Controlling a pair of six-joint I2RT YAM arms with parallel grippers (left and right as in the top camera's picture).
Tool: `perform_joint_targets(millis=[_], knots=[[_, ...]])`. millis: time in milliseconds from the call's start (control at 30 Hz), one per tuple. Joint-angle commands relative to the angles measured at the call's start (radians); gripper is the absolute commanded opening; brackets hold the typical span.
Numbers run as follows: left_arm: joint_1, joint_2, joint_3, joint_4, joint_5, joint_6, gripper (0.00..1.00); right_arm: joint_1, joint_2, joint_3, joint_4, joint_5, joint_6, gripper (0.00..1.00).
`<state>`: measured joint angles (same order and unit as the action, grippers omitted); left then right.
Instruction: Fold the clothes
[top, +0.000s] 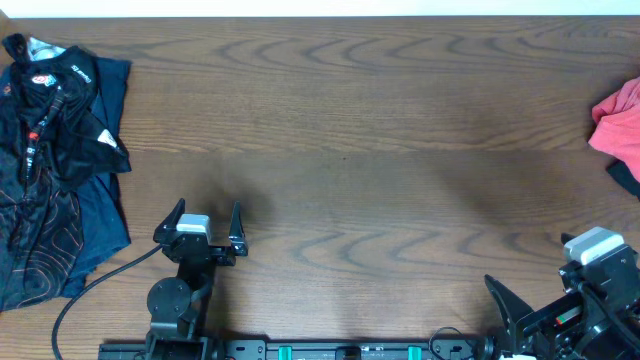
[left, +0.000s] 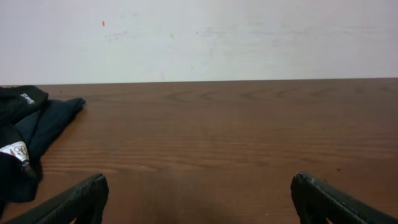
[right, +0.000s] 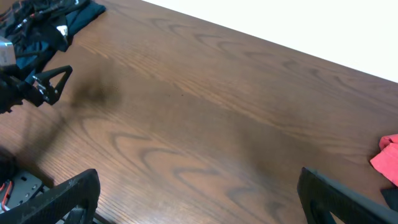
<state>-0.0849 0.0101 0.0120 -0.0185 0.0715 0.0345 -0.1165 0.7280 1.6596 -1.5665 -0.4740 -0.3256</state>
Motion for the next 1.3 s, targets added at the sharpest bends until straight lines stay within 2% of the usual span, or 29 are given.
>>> perform_joint_targets(millis=[0, 200, 400, 567, 667, 833, 933, 1033, 1267], knots=[[0.006, -0.006, -0.008, -0.045, 0.011, 0.017, 0.95, 0.006, 0.000, 0.000, -0.002, 0.017, -0.008, 0.99], [0.006, -0.006, -0.008, -0.045, 0.011, 0.017, 0.95, 0.005, 0.000, -0.002, 0.050, 0.052, -0.013, 0.99], [0.006, -0.006, -0.008, -0.045, 0.011, 0.017, 0.95, 0.006, -0.085, -0.088, 0.224, 0.051, -0.134, 0.99], [0.006, -0.006, -0.008, -0.045, 0.011, 0.017, 0.95, 0.005, -0.261, -0.320, 0.470, 0.033, -0.144, 0.99], [0.006, -0.006, -0.008, -0.045, 0.011, 0.018, 0.95, 0.004, -0.364, -0.528, 0.671, -0.023, -0.151, 0.99], [0.006, -0.006, -0.008, -0.045, 0.011, 0.017, 0.95, 0.004, -0.450, -0.810, 0.941, -0.126, -0.152, 0.99], [0.006, -0.006, -0.008, -0.045, 0.011, 0.017, 0.95, 0.004, -0.480, -0.951, 1.073, -0.197, -0.253, 0.99], [0.006, -0.006, -0.008, -0.045, 0.011, 0.017, 0.95, 0.005, -0.489, -1.028, 1.093, -0.249, -0.397, 0.99], [0.006, -0.006, -0.008, -0.045, 0.011, 0.017, 0.95, 0.006, -0.493, -1.158, 1.084, -0.249, -0.558, 0.99]])
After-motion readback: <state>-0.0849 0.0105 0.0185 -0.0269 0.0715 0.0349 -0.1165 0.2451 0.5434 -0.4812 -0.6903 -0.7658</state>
